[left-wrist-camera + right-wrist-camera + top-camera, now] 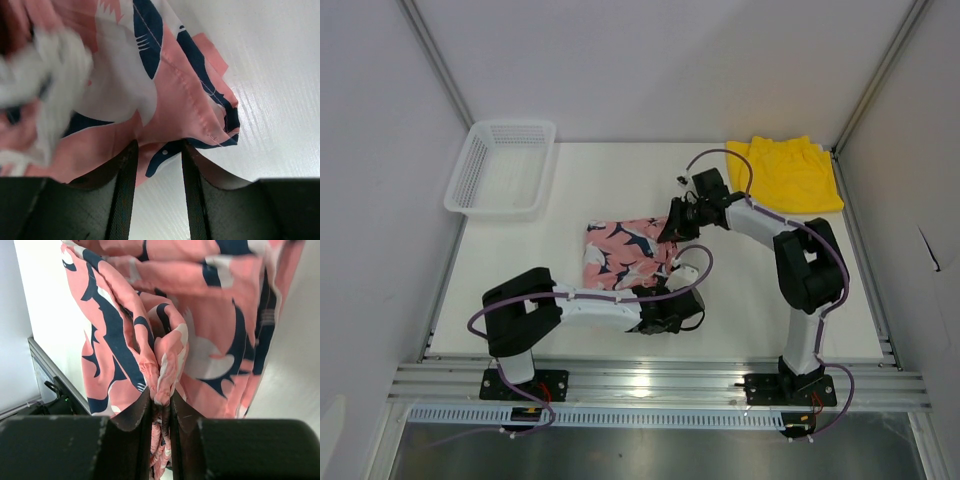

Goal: Fold and stack the shorts

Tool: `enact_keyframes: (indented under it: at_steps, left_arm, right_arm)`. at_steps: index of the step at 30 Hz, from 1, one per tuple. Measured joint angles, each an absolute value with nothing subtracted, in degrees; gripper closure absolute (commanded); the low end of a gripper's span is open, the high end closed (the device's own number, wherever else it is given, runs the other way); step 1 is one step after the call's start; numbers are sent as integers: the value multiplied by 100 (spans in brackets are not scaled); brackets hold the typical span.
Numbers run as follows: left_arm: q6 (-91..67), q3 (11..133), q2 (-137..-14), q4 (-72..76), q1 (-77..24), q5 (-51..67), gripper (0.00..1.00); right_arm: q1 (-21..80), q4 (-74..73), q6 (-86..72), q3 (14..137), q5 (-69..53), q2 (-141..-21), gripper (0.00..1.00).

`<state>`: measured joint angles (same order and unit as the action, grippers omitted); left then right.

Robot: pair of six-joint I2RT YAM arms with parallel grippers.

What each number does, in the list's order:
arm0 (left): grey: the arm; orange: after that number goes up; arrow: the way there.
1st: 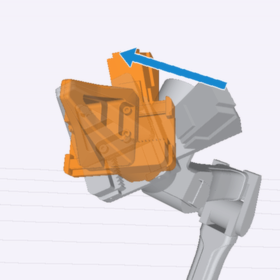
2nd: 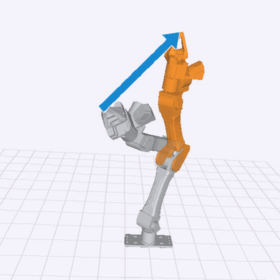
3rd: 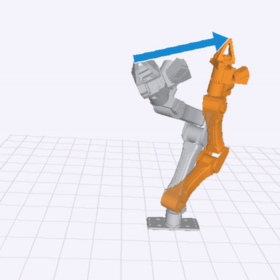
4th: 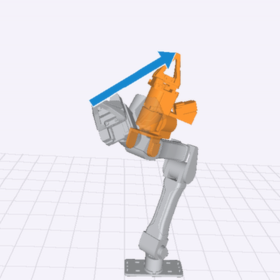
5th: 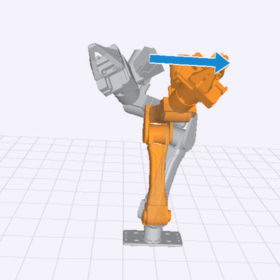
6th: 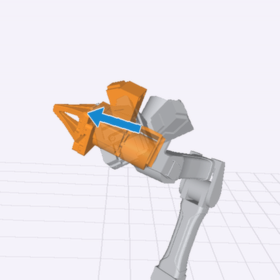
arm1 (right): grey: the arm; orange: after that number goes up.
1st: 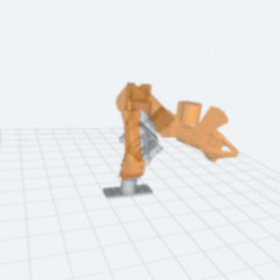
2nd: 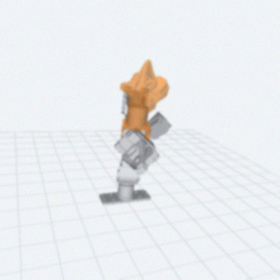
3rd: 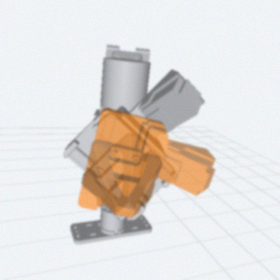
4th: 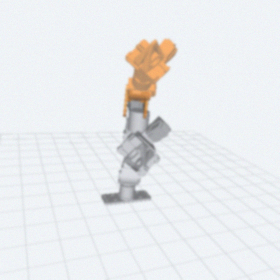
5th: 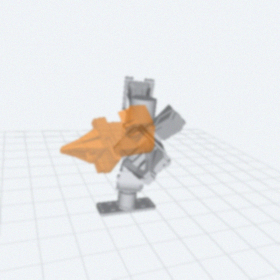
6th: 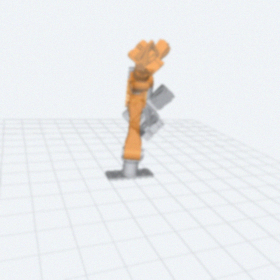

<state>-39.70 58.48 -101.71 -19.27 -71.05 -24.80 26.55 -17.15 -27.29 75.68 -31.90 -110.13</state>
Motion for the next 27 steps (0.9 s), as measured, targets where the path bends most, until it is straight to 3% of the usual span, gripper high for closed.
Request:
enact_keyframes:
  at_steps: [8, 10, 11, 13, 14, 20, 27]
  left_arm:
    - [-4007, 5837, -10171, -1859, -7050, -2425, 58]
    - [-4007, 5819, -10169, -1826, -7048, -2427, 58]
    - [-4005, 5811, -10158, -1811, -7048, -2425, 58]
    - [-4005, 5769, -10119, -1778, -7048, -2388, 57]
    - [-4005, 5732, -10071, -1756, -7048, -2357, 56]
    - [-4005, 5481, -9120, -2112, -7035, -2130, 47]
    - [-4012, 5457, -7360, -2716, -6425, -1938, 45]
  right_arm:
    - [2261, -2231, -2246, 8256, -3380, -11563, 99]
    - [2255, -2246, -2193, 8270, -3391, -11745, 82]
    - [2261, -2241, -2185, 8259, -3378, -11830, 64]
    - [2263, -2241, -2178, 8204, -3323, -11937, 48]
    - [2263, -2231, -2182, 8158, -3284, -11952, 35]
    - [2261, -2123, -2226, 8079, -3142, -11791, 14]
    - [2121, -1800, -2617, 7236, -2624, -10709, 11]
